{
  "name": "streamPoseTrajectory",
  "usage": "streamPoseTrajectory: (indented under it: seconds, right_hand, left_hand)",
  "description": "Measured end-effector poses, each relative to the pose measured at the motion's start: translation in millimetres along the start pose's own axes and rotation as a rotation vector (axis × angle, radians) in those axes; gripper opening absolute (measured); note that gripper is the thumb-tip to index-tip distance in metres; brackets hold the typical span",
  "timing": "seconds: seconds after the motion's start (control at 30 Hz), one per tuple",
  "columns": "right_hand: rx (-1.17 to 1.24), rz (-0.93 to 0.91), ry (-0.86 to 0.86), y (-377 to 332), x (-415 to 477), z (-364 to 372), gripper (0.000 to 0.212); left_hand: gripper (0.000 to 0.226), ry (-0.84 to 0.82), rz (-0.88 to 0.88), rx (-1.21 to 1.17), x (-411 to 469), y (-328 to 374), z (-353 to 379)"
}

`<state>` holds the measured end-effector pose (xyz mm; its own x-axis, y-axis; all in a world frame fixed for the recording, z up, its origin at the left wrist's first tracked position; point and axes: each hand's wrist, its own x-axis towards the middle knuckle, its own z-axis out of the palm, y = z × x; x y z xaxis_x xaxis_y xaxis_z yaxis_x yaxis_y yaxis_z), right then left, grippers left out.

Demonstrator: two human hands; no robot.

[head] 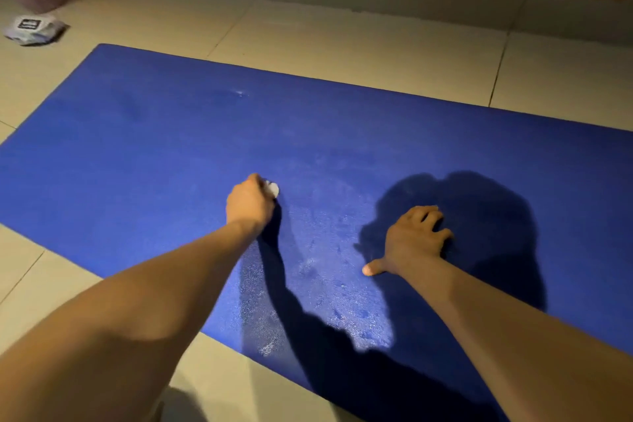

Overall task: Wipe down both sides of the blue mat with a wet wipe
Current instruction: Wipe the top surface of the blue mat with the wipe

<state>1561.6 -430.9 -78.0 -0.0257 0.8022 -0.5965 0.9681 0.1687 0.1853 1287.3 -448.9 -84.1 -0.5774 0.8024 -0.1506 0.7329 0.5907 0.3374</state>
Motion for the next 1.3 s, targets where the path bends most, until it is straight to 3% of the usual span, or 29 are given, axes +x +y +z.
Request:
streamPoseTrajectory:
  seconds: [0.17,0.37,0.53,0.77,0.93,1.1,1.3]
  right_hand:
    - [0.004,-0.012,0.005,1,0,0,0.162]
    - [0.024,0.014,-0.027,-2,3,-2,0.165]
    - [0.036,-0.011,0.004,4,-1,-1,0.165]
    - [0.033,-0.011,-0.024,3,-3,-5,0.164]
    - [0.024,0.006,-0.026,-1,-3,-7,0.163]
    - [0.020,0.023,-0.052,-4,-1,-8,0.163]
    - [0.035,0.016,-0.039,-1,-3,-8,0.163]
  left_hand:
    - [0.016,-0.019,0.031,-0.122,-9,29,16]
    - [0.022,-0.190,0.363,-0.141,-57,115,60]
    - [0.015,-0.177,0.551,0.009,-49,89,51]
    - [0.019,0.059,0.188,0.146,-23,-18,3]
    - [0.018,0.044,0.129,-0.023,-40,10,18]
    - [0.019,-0.116,0.341,-0.173,-81,68,52]
    - [0.018,-0.201,0.609,-0.015,-76,60,49]
